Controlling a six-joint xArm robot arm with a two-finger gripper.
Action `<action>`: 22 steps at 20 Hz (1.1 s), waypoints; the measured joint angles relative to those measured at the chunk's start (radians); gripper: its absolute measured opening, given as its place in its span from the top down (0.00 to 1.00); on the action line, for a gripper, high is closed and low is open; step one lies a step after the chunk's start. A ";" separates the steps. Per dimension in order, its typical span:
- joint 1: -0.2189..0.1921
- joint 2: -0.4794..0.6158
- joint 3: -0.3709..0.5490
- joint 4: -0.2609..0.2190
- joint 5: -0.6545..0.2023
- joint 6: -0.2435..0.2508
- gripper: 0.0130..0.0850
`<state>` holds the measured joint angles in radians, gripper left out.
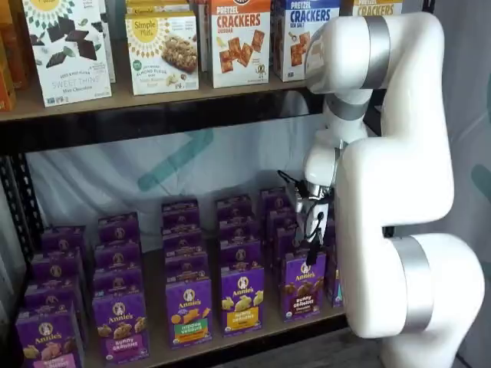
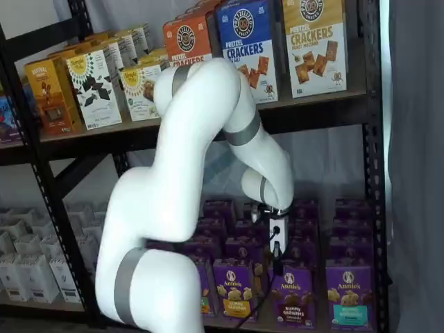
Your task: Pick up the purple box with a brown patch in the center, on the bottom shelf, the fifth box from the left
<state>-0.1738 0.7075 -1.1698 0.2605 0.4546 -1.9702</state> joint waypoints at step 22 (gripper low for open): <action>0.019 0.146 -0.158 -0.017 0.003 0.035 0.00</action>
<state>-0.1552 0.8536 -1.3282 0.2435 0.4573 -1.9353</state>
